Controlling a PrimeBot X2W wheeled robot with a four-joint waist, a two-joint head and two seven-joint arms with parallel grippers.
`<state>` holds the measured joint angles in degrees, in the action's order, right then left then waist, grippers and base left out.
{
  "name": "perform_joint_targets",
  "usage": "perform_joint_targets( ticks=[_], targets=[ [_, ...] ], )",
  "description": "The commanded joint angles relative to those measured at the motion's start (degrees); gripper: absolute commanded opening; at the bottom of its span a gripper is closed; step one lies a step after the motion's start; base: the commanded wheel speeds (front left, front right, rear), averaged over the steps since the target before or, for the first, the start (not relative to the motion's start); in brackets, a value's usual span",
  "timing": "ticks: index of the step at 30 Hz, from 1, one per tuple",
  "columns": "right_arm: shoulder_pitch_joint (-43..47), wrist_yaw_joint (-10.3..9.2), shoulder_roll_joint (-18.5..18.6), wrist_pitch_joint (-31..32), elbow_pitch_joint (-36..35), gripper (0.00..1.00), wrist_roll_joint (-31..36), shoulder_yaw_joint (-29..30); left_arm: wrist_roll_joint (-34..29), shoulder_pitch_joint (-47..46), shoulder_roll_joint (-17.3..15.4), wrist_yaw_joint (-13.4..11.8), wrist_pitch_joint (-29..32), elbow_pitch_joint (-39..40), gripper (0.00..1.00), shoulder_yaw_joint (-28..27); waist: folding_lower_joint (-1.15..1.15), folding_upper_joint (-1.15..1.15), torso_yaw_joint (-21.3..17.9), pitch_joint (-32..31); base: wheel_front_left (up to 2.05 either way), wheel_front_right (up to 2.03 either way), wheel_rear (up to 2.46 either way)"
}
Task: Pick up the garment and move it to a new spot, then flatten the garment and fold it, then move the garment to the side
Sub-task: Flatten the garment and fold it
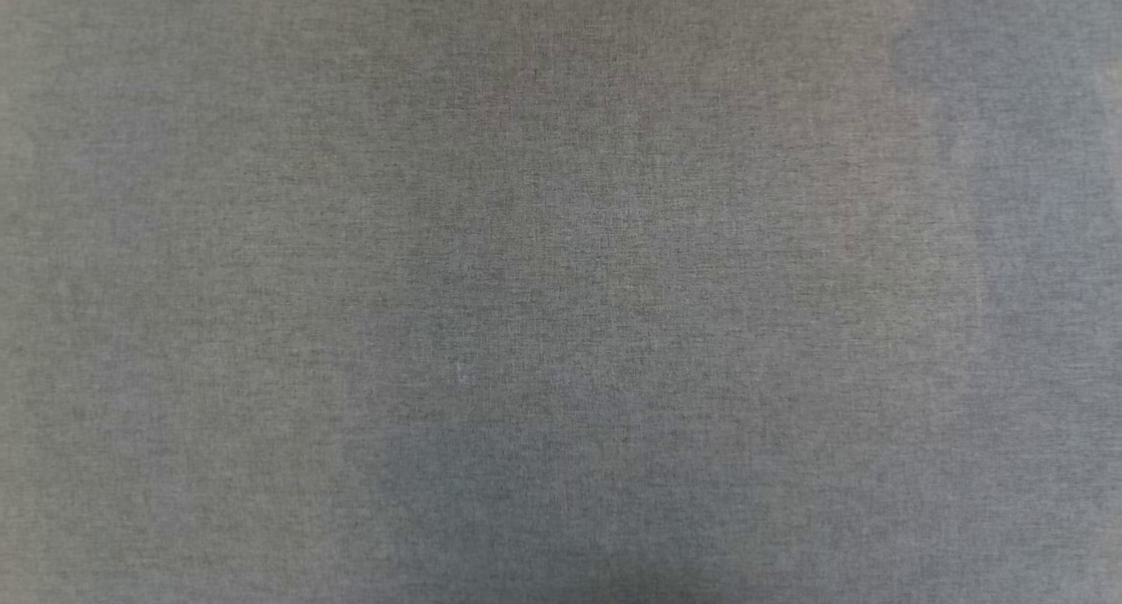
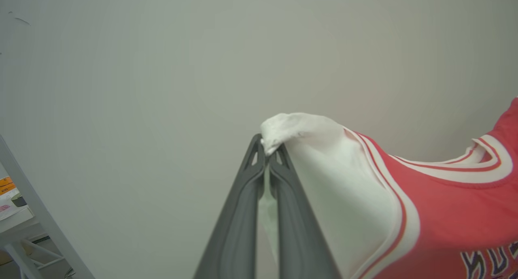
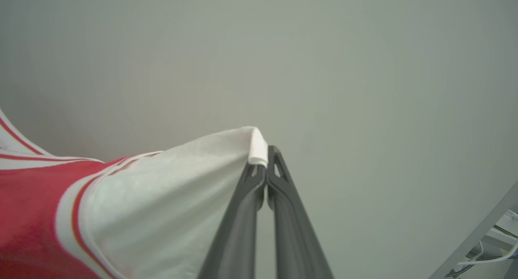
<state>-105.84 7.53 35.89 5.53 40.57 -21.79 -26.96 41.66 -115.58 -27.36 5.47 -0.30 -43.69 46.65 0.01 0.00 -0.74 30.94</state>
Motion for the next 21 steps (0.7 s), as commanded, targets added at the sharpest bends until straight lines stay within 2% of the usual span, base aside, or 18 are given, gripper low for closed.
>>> perform_joint_targets(
  ticks=[1, 9, 15, 21],
  targets=[
    [-1.2, -0.04, -0.4, -1.0, 1.1, 0.0, 0.1, -0.8, -0.2, -1.1, 0.2, 0.4, -0.7, -0.8, 0.0, 0.2, -0.01, 0.0, 0.0, 0.8, 0.0, 0.0, 0.0],
    [0.2, -0.04, -2.6, -5.9, 8.4, 0.0, -3.6, -6.0, 1.3, 2.9, 1.5, 1.3, -3.9, -5.9, 0.0, 1.3, -0.01, 0.0, 0.1, 1.6, 0.0, 0.0, 0.0],
    [7.7, -0.04, -4.5, -10.3, 11.7, 0.0, -8.5, -10.1, 4.8, 11.3, 1.5, 1.7, -7.9, -8.5, 0.0, 0.9, -0.01, 0.0, -0.1, -1.0, 0.0, 0.0, 0.0],
    [17.9, -0.04, -5.6, -14.3, 11.9, 0.0, -14.1, -14.2, 5.5, 23.2, -0.4, 1.9, -11.6, -8.9, 0.0, 3.3, -0.01, 0.0, -0.1, -5.7, 0.0, 0.0, 0.0]
  ],
)
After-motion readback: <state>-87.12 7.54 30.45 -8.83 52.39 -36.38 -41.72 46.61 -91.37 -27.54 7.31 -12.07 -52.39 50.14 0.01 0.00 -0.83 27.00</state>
